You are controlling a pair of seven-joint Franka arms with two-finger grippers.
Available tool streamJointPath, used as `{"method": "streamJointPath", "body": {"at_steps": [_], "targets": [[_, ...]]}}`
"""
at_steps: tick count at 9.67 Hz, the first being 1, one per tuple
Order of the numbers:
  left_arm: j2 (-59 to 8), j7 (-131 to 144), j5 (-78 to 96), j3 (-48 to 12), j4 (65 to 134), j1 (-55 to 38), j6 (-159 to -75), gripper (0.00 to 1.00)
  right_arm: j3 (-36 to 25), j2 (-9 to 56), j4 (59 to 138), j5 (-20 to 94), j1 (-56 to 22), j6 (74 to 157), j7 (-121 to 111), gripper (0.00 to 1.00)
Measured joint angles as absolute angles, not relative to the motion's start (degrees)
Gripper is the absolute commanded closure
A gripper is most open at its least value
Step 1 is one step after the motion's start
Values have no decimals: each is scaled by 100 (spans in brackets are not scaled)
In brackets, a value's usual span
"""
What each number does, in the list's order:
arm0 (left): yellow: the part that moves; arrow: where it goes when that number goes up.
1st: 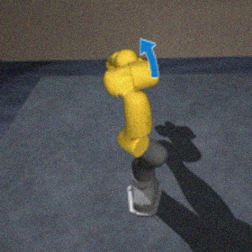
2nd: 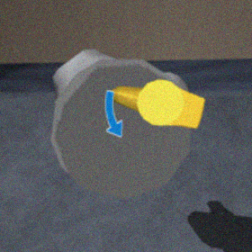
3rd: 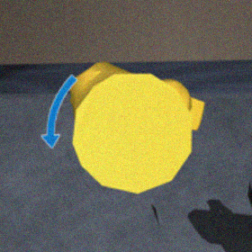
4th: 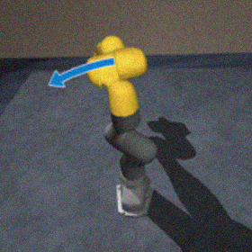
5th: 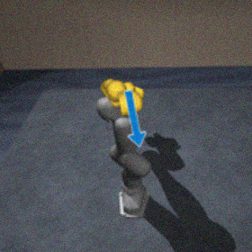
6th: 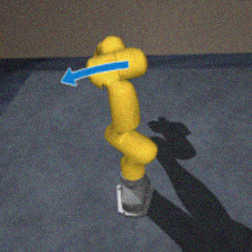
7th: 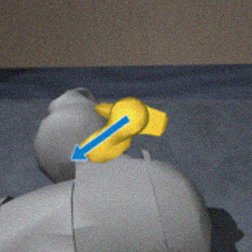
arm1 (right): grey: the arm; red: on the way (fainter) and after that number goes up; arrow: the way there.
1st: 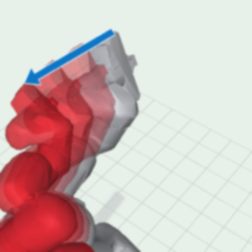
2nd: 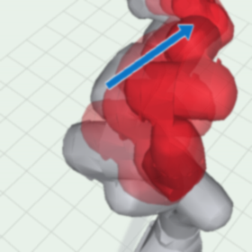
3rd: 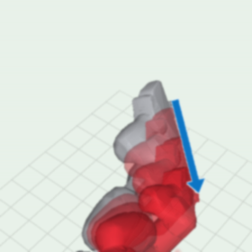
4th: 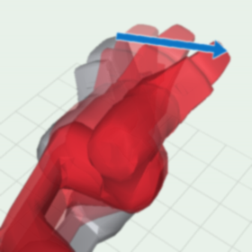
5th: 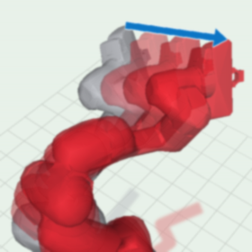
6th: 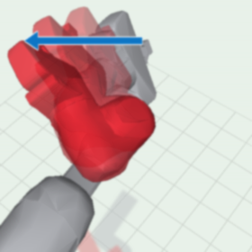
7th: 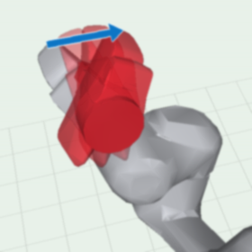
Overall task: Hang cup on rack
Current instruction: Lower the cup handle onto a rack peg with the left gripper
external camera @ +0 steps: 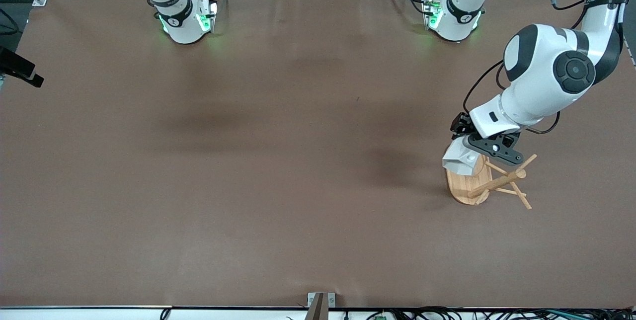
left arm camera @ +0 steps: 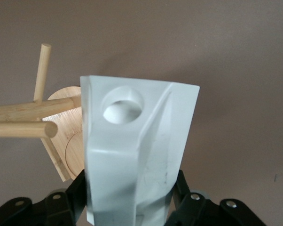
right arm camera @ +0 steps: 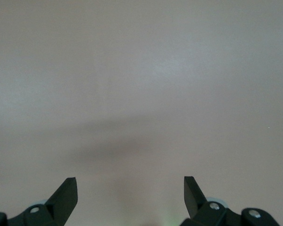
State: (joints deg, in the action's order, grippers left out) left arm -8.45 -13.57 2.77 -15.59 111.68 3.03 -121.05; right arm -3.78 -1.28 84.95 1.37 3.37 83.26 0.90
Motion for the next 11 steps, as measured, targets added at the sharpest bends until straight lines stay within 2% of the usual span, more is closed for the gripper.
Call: {"method": "streamJointPath", "body": {"at_steps": [8, 11], "targets": [[-1016, -1366, 278, -1523, 11015, 306, -12189, 99, -379, -128, 8495, 121, 347, 8326, 90, 0], [-1135, -1370, 278, -1339, 10923, 313, -12196, 99, -385, -128, 8495, 117, 373, 8326, 90, 0]]}}
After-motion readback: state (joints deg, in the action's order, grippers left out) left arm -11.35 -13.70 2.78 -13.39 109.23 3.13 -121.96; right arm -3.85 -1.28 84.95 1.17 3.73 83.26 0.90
